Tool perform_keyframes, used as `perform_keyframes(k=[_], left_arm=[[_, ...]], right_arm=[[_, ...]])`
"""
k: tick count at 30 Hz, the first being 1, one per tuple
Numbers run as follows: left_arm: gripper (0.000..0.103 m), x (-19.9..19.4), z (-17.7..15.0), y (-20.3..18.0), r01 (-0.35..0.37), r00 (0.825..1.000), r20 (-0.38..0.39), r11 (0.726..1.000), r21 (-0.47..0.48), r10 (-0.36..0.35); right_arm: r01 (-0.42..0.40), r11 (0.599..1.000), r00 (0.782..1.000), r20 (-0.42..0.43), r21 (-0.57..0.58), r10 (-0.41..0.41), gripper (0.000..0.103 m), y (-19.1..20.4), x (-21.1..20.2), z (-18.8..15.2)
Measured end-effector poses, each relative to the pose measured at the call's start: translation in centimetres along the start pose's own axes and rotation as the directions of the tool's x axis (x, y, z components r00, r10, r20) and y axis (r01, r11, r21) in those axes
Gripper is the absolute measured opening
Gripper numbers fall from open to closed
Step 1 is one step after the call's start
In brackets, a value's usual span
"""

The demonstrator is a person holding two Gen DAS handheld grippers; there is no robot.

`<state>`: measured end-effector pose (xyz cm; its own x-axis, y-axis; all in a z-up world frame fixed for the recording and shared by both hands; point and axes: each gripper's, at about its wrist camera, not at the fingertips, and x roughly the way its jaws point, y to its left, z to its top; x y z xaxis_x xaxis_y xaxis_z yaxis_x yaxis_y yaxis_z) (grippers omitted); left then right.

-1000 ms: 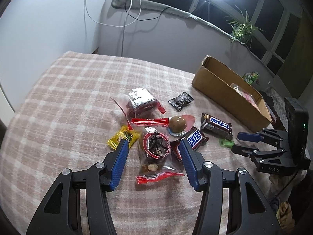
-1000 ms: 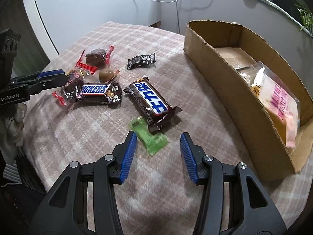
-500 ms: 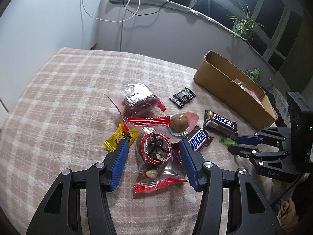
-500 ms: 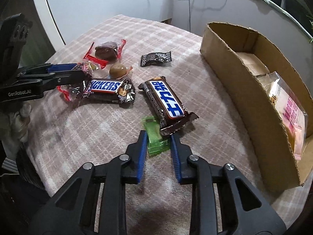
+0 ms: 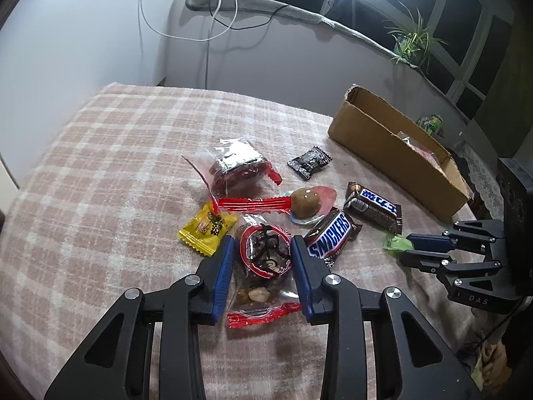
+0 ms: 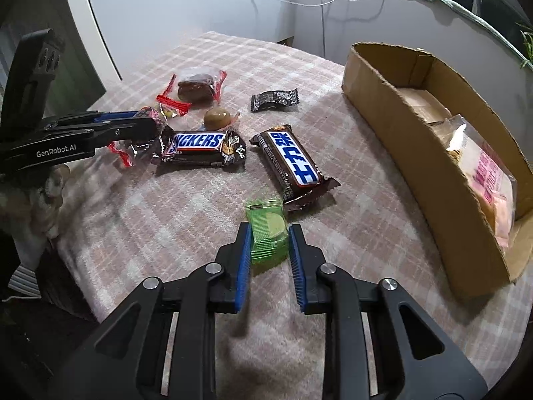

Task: Organize snacks
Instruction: 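Carry both snacks over the box and open both tools to drop them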

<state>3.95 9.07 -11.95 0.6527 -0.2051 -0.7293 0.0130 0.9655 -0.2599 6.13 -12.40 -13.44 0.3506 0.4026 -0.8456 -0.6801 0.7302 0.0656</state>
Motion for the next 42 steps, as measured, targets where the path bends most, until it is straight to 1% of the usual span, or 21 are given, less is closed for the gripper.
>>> perform_keyframes(k=[7,12,17,23,27,31,36,38,42], left_arm=[[0.033,-1.5,0.4,-0.4,0.017,0.999,0.029,1.0,-0.007,-0.017],[0.033,-2.2,1.2,-1.6,0.04,0.998,0.053,0.999,0.01,-0.041],[0.033,-2.3,2.9,-3.0,0.066,0.994,0.082,0.997,0.028,-0.069],[0.033,-2.1,5.8,-5.2,0.105,0.986,0.125,0.993,0.051,-0.111],[0.033,-1.6,7.6,-6.6,0.126,0.98,0.145,0.99,0.066,-0.134],[0.033,-0.8,9.0,-7.8,0.144,0.977,0.147,0.986,0.08,-0.155],[0.033,0.5,10.5,-9.4,0.171,0.973,0.143,0.981,0.087,-0.182],[0.033,1.1,11.1,-10.0,0.179,0.972,0.14,0.98,0.091,-0.191],[0.033,2.6,12.0,-11.5,0.178,0.975,0.114,0.977,0.114,-0.191]], right_arm=[[0.005,0.999,0.999,0.051,0.04,-0.007,0.023,-0.9,-2.1,0.1],[0.015,0.998,0.995,0.099,0.058,-0.02,0.023,-1.7,-4.0,0.7],[0.041,0.995,0.987,0.15,0.087,-0.054,0.023,-3.4,-5.9,1.8],[0.073,0.987,0.973,0.207,0.147,-0.103,0.023,-6.8,-8.1,3.4],[0.094,0.98,0.965,0.225,0.177,-0.133,0.023,-8.6,-8.9,4.4],[0.105,0.972,0.96,0.233,0.21,-0.154,0.023,-10.5,-9.2,5.3],[0.124,0.965,0.957,0.231,0.231,-0.178,0.023,-12.3,-8.7,7.0],[0.116,0.963,0.958,0.227,0.242,-0.173,0.023,-12.9,-8.3,7.5],[0.14,0.959,0.958,0.213,0.248,-0.195,0.023,-13.7,-7.3,8.6]])
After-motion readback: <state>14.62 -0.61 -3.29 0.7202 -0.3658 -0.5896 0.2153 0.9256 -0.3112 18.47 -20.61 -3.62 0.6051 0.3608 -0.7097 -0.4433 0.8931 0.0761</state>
